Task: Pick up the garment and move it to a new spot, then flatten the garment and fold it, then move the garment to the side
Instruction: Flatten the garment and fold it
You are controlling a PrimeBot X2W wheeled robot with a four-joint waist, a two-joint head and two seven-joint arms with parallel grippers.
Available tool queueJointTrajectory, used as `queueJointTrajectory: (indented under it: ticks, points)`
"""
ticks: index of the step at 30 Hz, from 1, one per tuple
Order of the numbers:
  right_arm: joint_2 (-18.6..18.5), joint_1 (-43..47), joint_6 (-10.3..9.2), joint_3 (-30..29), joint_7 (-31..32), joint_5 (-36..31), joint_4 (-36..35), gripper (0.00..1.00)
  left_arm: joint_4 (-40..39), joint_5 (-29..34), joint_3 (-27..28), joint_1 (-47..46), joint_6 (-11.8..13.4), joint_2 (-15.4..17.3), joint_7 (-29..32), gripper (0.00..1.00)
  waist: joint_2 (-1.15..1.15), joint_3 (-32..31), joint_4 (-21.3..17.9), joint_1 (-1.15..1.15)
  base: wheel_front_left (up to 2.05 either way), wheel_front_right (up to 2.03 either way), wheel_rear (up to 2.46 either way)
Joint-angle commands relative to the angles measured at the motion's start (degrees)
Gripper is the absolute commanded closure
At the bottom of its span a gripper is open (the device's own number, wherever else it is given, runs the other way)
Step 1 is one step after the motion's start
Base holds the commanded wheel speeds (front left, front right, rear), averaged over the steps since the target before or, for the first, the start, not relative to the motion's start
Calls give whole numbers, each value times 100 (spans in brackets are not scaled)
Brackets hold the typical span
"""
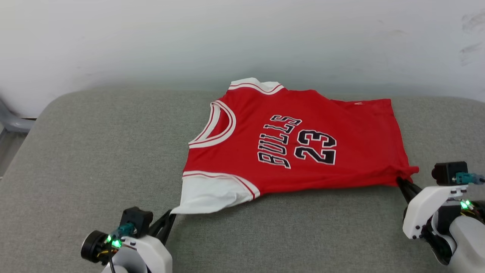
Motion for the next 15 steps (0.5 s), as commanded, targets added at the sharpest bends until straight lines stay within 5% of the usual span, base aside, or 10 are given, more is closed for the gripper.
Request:
queueJointTrajectory:
  ticks: [1, 15]
  points:
    - [-61, 103, -10, 19, 13, 54, -50, 100, -85, -19, -15, 108, 23, 56, 53, 100, 0, -66, 53, 2, 0, 0, 0]
    - [-718, 1359, -10, 25, 399, 1044, -824, 100, -2188, -476, -544, 1729, -140, 840, 1607, 100, 0, -328, 246, 2, 0, 0, 0]
